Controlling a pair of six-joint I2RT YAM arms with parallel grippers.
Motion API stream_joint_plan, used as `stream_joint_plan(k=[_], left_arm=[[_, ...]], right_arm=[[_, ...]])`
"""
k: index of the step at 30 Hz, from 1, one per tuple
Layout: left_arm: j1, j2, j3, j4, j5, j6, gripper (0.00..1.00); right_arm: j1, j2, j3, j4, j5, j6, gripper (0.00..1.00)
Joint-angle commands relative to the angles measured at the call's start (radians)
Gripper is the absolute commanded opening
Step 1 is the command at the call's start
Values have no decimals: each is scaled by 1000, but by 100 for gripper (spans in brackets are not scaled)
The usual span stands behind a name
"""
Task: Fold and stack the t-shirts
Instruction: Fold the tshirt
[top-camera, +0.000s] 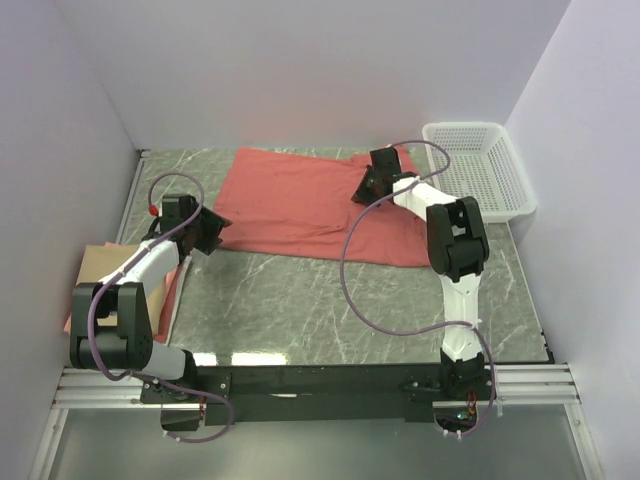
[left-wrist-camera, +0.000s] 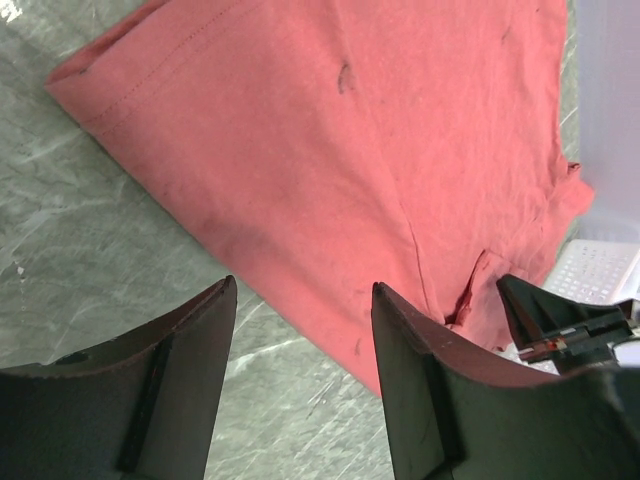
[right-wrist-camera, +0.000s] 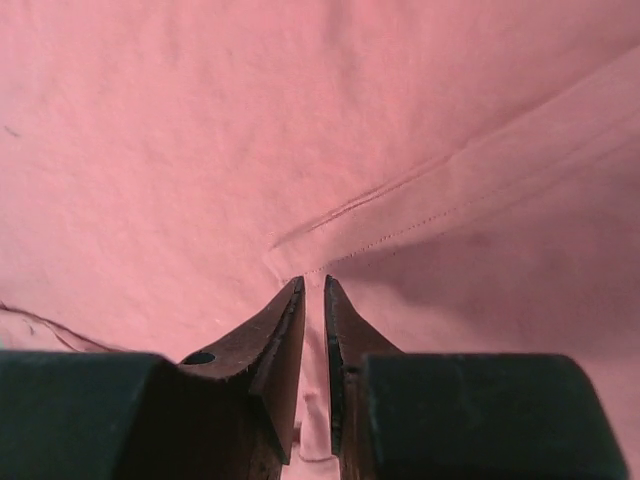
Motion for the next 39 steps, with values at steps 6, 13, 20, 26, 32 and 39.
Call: stream_joint_plan(k=[6, 13, 20, 26, 32, 39], left_arm=[[3, -12, 34, 18, -25, 28, 63], [47, -78, -12, -42, -185, 37, 64], [49, 6, -13, -18, -257, 42, 60], [50, 60, 7, -12, -346, 34, 60], [52, 130, 33, 25, -329, 36, 59], [60, 210, 39, 63, -294, 25, 57]], right_arm=[[3, -55, -8, 9, 1, -11, 22], [-12, -311, -129, -34, 83, -58, 44], [-34, -630, -495, -41, 133, -72, 48], [-92, -880, -782, -17, 116, -71, 51], [-176, -998, -917, -31, 114, -91, 56], [-228, -994, -992, 12, 71, -78, 61]])
